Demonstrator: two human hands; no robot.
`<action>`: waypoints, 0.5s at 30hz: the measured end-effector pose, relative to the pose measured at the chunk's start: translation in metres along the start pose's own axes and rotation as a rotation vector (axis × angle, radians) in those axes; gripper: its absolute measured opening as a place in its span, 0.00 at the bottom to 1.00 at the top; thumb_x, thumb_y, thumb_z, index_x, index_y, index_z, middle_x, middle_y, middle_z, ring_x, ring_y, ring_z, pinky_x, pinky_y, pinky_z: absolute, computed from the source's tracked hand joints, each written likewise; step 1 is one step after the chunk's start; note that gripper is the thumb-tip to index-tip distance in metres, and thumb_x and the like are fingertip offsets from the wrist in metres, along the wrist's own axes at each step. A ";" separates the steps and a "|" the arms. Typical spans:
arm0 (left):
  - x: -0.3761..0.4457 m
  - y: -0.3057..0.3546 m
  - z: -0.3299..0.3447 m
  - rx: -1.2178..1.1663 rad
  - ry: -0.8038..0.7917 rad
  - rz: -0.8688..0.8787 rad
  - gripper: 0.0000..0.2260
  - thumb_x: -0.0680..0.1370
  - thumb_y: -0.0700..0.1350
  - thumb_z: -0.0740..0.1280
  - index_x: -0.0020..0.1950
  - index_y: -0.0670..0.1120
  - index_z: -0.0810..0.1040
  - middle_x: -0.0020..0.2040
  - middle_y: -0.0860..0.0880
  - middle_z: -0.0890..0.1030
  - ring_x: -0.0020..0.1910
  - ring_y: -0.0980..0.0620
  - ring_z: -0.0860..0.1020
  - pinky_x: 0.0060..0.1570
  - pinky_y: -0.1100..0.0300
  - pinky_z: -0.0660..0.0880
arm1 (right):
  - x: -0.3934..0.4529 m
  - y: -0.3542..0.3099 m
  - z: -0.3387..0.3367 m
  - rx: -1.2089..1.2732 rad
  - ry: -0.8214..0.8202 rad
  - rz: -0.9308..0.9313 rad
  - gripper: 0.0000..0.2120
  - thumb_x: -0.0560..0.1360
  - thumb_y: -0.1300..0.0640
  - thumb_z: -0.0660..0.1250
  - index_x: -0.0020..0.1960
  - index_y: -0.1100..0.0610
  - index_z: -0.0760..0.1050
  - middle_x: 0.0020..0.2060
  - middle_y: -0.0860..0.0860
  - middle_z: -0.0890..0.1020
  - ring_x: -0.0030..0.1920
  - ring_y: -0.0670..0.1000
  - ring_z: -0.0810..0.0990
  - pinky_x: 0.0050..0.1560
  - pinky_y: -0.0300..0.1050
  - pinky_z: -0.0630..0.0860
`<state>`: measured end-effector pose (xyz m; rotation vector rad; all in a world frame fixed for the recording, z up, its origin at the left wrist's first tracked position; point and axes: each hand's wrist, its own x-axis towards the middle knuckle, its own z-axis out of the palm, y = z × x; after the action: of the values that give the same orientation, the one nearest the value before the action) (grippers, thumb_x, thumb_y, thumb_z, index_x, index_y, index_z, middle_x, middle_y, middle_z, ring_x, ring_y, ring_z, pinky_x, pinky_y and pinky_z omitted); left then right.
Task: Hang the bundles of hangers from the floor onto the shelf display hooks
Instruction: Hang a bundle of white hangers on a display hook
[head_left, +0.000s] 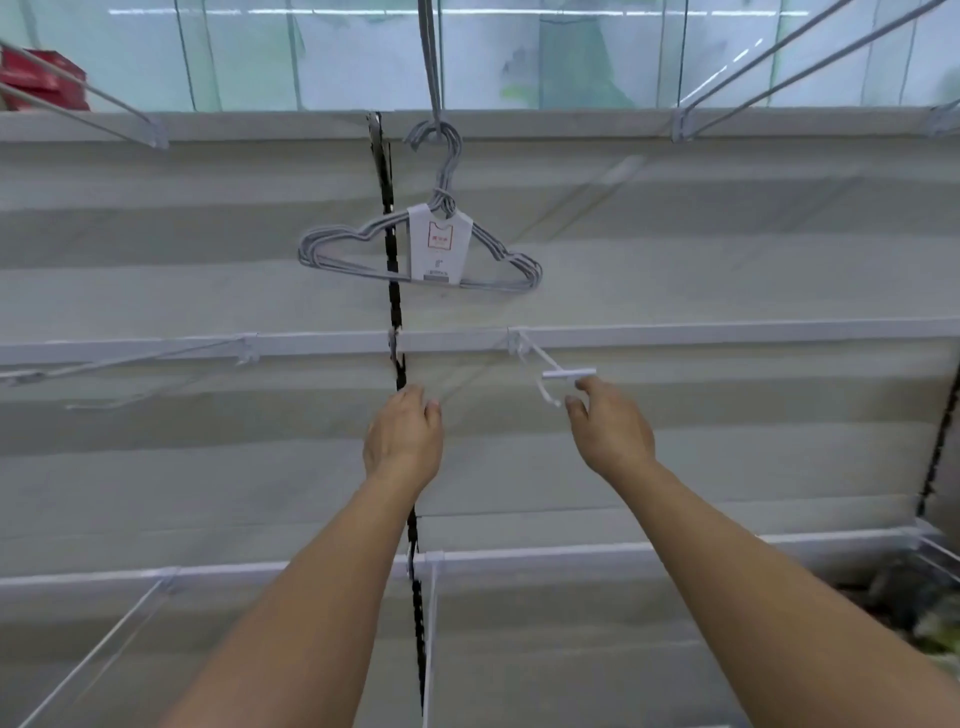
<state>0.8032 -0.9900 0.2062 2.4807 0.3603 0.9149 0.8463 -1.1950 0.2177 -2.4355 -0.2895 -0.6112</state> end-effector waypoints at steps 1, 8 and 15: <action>-0.010 -0.002 0.003 -0.005 -0.030 -0.007 0.16 0.83 0.48 0.52 0.62 0.42 0.73 0.62 0.43 0.75 0.59 0.42 0.74 0.52 0.53 0.69 | -0.012 0.004 0.003 -0.011 -0.011 0.011 0.20 0.82 0.51 0.53 0.71 0.57 0.67 0.66 0.56 0.73 0.66 0.58 0.71 0.59 0.49 0.69; -0.089 -0.006 0.010 -0.033 -0.204 0.083 0.17 0.83 0.49 0.52 0.58 0.40 0.74 0.60 0.40 0.77 0.57 0.41 0.75 0.52 0.52 0.70 | -0.113 0.023 0.016 -0.050 -0.054 0.167 0.20 0.83 0.50 0.53 0.71 0.57 0.66 0.66 0.56 0.73 0.66 0.58 0.70 0.61 0.50 0.68; -0.177 -0.002 0.015 -0.088 -0.407 0.177 0.21 0.83 0.51 0.50 0.72 0.41 0.67 0.71 0.44 0.69 0.69 0.44 0.68 0.65 0.54 0.64 | -0.226 0.048 0.011 -0.060 -0.054 0.334 0.19 0.82 0.52 0.55 0.69 0.59 0.69 0.64 0.58 0.75 0.65 0.59 0.72 0.60 0.50 0.69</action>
<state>0.6818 -1.0629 0.0995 2.5647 -0.0364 0.4556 0.6701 -1.2405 0.0749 -2.4835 0.1166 -0.4119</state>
